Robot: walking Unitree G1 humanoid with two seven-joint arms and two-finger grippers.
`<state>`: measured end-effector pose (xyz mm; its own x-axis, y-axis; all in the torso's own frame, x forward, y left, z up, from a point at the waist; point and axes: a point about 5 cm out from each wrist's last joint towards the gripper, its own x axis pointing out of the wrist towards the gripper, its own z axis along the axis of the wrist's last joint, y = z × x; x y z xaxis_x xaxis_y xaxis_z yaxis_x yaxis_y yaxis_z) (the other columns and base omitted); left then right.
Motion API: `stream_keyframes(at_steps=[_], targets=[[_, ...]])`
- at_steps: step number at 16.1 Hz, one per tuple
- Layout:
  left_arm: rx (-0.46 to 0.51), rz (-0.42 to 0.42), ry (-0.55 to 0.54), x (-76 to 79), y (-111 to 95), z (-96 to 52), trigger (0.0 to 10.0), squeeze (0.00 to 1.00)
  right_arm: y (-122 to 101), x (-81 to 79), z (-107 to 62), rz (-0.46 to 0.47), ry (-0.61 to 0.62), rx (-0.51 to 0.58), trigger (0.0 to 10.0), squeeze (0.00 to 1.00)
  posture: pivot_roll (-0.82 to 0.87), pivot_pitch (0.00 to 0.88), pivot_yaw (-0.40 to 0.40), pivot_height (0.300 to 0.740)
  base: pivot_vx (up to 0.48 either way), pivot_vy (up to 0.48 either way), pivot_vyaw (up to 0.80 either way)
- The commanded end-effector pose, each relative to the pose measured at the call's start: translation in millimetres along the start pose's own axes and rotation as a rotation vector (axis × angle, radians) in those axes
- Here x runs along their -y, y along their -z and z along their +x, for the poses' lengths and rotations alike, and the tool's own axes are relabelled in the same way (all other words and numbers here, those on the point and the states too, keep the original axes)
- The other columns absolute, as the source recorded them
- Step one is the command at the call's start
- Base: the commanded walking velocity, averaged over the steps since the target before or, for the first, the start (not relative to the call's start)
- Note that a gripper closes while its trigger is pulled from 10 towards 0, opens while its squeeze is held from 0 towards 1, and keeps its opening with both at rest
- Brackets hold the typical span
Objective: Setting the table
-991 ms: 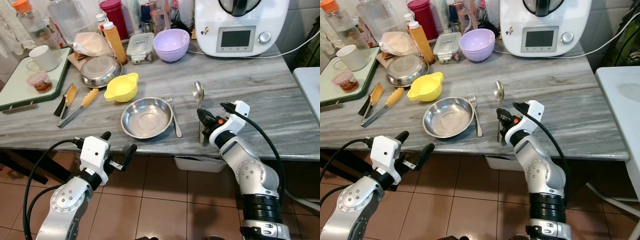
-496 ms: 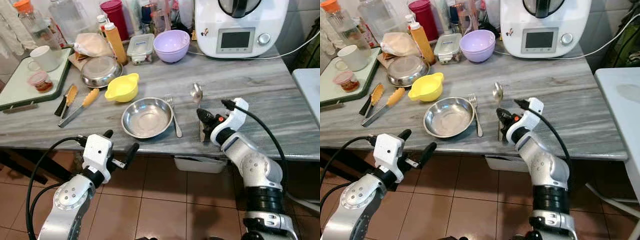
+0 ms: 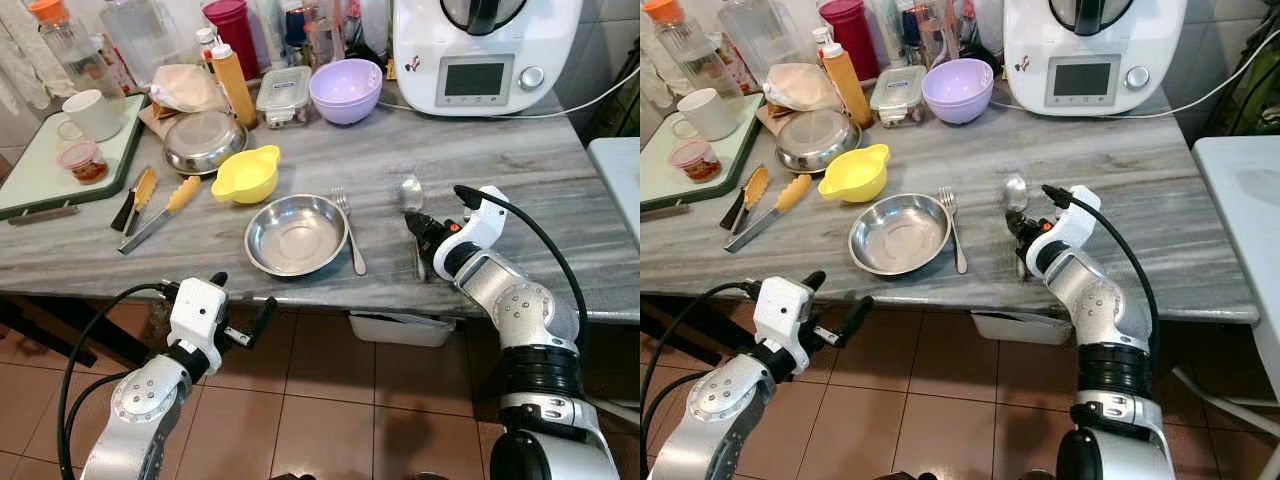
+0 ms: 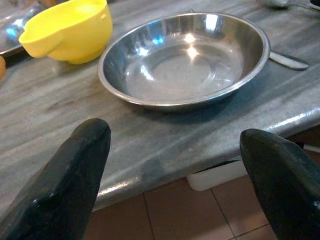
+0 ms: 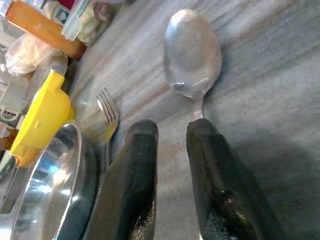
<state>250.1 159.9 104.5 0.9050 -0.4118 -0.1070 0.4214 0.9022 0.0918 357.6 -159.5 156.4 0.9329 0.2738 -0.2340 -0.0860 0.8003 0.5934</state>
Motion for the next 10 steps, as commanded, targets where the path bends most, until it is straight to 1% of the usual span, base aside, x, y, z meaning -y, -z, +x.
stream_keyframes(at_steps=[1,3,4,5,7,8,9,10], targets=[[-0.021,0.022,-0.005,-3.5,5,-1.3,10.0,0.00,18,8.3,1.8,0.013,0.044,-0.089,10.0,1.00,-0.07,0.124,0.156,0.740,0.000,0.000,0.00],[-0.033,0.020,-0.008,-4.3,11,-0.3,10.0,0.00,20,7.9,1.8,-0.047,0.031,-0.111,10.0,1.00,-0.07,0.123,0.155,0.740,0.000,0.000,0.00],[-0.036,0.019,-0.008,-4.8,13,-0.4,10.0,0.00,19,5.2,0.5,-0.153,0.020,-0.104,10.0,1.00,-0.07,0.123,0.154,0.740,0.000,0.000,0.00],[-0.038,0.018,-0.009,-5.0,15,-0.4,10.0,0.00,19,2.0,-0.7,-0.203,0.005,-0.098,10.0,1.00,-0.07,0.123,0.154,0.740,0.000,0.000,0.00],[-0.037,0.016,-0.010,-5.6,18,0.4,10.0,0.00,16,-2.8,-4.3,-0.382,0.015,-0.055,10.0,1.00,-0.08,0.122,0.157,0.740,0.000,0.000,0.00],[-0.037,0.017,-0.009,-5.8,19,1.1,10.0,0.00,13,-3.8,-5.4,-0.441,0.032,-0.027,10.0,1.00,-0.08,0.122,0.156,0.740,0.000,0.000,0.00],[-0.036,0.017,-0.008,-6.1,20,2.3,10.0,0.00,5,-7.3,-7.0,-0.463,0.039,0.035,10.0,1.00,-0.08,0.122,0.156,0.740,0.000,0.000,0.00],[-0.035,0.015,-0.009,-6.5,20,3.3,10.0,0.00,-3,-9.5,-8.7,-0.477,0.078,0.103,10.0,1.00,-0.08,0.120,0.156,0.740,0.000,0.000,0.00]])
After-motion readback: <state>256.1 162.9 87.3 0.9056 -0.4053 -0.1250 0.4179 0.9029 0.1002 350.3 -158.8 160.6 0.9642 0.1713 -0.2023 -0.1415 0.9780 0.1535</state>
